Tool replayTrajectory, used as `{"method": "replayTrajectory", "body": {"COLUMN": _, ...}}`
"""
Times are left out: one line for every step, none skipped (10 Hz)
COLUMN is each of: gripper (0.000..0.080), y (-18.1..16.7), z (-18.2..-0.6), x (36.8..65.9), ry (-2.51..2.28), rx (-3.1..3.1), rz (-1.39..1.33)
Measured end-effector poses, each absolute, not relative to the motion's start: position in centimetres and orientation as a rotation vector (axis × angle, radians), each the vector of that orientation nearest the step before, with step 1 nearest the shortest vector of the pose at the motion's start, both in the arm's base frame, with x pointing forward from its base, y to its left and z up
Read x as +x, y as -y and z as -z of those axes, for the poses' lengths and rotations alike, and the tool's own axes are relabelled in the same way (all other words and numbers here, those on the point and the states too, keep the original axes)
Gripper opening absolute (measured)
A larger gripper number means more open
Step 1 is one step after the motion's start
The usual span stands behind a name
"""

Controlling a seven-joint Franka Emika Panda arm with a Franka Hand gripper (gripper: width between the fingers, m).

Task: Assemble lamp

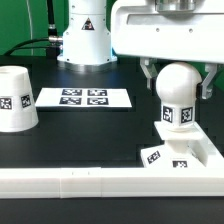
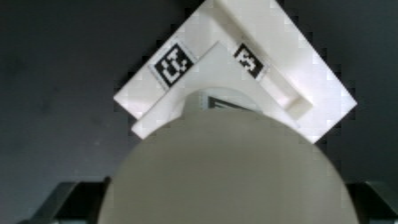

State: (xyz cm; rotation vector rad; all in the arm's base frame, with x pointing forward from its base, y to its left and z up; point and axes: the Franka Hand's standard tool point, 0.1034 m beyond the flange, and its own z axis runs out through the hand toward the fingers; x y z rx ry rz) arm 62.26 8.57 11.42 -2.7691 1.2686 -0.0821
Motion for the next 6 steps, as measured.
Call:
{"method": "replayTrajectory", "body": {"gripper": 0.0579, "y": -8.64, "z": -11.39, "x": 62.2, "ry": -1.362, "rx": -2.716, "rz": 0.066}}
{"method": "replayTrajectory", "body": {"gripper": 0.0579, "y": -8.55, "z": -11.39, "x": 62.22, "ry": -1.382, "rx": -2.702, "rz": 0.063}}
{"method": "replayTrajectory", "body": {"gripper": 0.0579, "y": -8.55, "z": -11.4, "x": 62.23, "ry": -1.385, "rx": -2.699, "rz": 0.062}}
{"method": "replayTrajectory", "body": {"gripper": 0.0625, "y": -8.59, "z": -11.39, "x": 62.22, "ry": -1.358, "rx": -2.713, "rz": 0.063}}
{"method": "replayTrajectory", "body": {"gripper": 0.0625, "y": -8.64, "z": -11.39, "x": 62.21, "ry": -1.294, "rx": -2.745, "rz": 0.066}}
{"method": "replayTrajectory", "body": {"gripper": 0.0684, "y": -8.87, "z": -11.46, "x": 62.12, "ry": -1.183, "rx": -2.8, "rz": 0.06}}
